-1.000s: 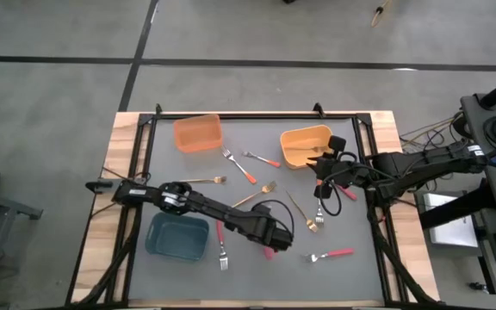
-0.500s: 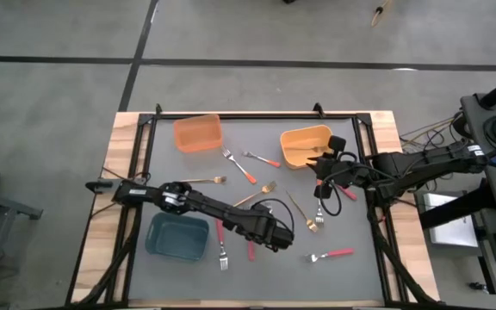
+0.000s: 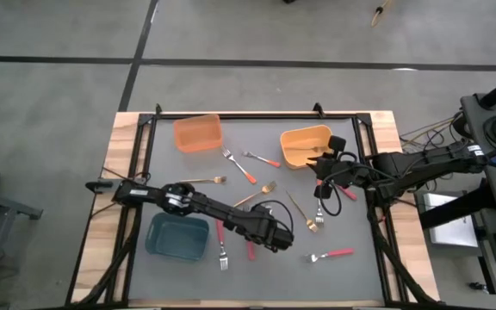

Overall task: Sort silverware by color (type)
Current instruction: Put the pink fork into the blue bin

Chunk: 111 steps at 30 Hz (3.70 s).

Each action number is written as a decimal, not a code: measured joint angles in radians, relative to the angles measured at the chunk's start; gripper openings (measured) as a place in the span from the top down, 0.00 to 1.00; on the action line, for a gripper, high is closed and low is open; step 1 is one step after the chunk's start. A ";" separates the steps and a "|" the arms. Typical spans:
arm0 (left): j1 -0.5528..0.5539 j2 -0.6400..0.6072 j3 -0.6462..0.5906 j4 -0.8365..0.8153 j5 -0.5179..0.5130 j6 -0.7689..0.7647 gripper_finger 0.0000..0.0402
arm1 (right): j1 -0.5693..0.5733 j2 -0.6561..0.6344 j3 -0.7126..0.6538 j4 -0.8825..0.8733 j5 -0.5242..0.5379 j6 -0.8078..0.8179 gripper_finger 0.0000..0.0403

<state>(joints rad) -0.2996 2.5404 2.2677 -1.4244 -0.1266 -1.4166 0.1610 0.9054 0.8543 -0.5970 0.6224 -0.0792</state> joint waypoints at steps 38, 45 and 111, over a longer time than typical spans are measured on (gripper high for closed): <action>0.005 -0.057 0.062 -0.078 -0.106 0.209 0.96 | 0.000 0.000 0.000 -0.001 0.000 -0.003 0.85; -0.008 -0.156 0.070 -0.143 -0.211 0.467 0.95 | 0.000 0.000 0.000 -0.001 0.000 -0.001 0.85; -0.261 -1.068 -1.185 0.211 0.099 0.838 0.96 | -0.002 0.267 -0.045 0.348 0.008 0.318 0.85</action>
<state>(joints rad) -0.5606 1.4727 1.0829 -1.2129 -0.0273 -0.5789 0.1589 1.1727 0.8089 -0.2489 0.6304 0.2387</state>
